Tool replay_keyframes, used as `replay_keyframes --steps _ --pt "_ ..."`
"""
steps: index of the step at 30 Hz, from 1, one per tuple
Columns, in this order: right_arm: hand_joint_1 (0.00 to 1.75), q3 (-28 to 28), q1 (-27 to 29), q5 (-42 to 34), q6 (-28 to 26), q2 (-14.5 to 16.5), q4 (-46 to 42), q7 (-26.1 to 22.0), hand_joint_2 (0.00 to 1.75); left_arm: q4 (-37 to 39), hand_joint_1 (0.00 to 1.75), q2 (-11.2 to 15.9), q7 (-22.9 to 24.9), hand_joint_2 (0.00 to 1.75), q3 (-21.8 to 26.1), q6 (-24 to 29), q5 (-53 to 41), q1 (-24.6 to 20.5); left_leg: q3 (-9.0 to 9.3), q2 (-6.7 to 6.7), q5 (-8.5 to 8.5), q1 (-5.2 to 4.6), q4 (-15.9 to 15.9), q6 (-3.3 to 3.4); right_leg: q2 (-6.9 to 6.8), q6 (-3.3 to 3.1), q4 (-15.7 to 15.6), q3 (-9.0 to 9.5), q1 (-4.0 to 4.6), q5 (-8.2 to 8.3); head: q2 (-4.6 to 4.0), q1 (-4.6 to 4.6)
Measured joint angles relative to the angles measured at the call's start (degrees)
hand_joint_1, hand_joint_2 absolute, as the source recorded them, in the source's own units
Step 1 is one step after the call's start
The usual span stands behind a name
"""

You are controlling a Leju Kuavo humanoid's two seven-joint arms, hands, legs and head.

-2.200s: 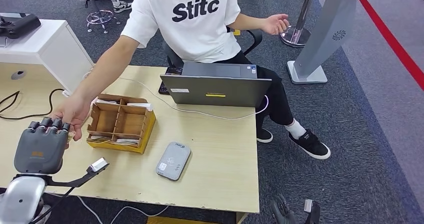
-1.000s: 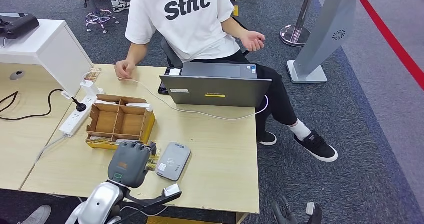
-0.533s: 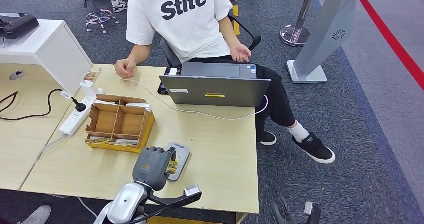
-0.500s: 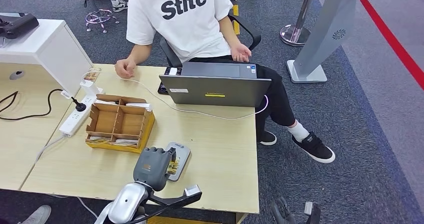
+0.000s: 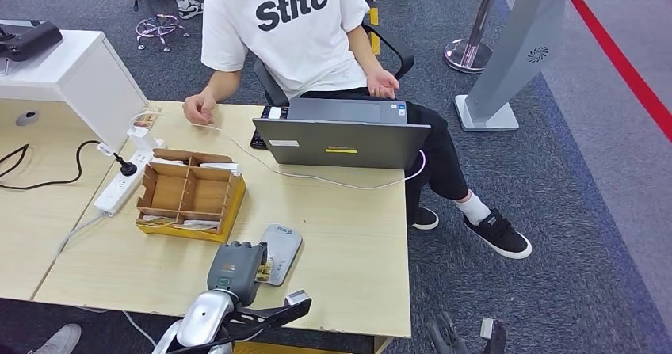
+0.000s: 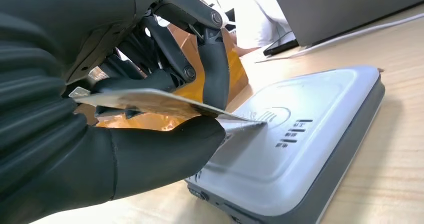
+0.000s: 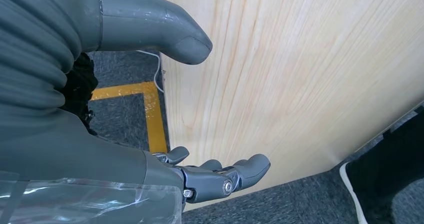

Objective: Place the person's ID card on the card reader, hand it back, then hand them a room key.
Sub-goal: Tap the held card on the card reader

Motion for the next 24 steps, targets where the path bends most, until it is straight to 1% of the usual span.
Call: replay_keyframes --steps 12,17,20,24 --pt "0.00 -0.01 -0.02 0.20 -0.02 0.00 0.00 0.10 1.75 1.53 1.75 -0.14 0.18 1.75 0.87 -0.65 0.00 -0.50 0.02 0.00 0.00 0.00 0.00 0.00 0.00 0.03 0.00 0.04 0.00 0.02 -0.01 0.00" --pt "0.00 -0.01 -0.04 0.49 -0.09 0.00 0.00 0.08 1.75 1.57 1.75 -0.20 1.20 1.75 1.27 1.49 0.00 -0.69 0.02 0.00 0.01 0.00 0.00 0.00 0.00 0.03 0.00 0.04 0.00 0.02 0.00 0.00" --pt "0.00 -0.01 -0.02 0.72 -0.09 0.00 0.00 0.06 1.75 -0.28 1.75 0.04 2.05 1.75 1.80 2.63 -0.01 -0.77 0.02 0.00 0.01 0.00 0.00 0.00 0.00 0.03 0.01 0.03 0.00 0.02 -0.01 0.00" --pt "0.00 -0.01 -0.02 0.92 0.00 0.00 0.00 0.15 1.75 -5.23 1.75 1.20 2.57 1.75 2.92 3.18 -0.02 -1.45 0.01 0.00 0.01 0.01 0.00 0.00 0.00 0.03 0.02 0.03 0.01 0.02 -0.01 0.00"
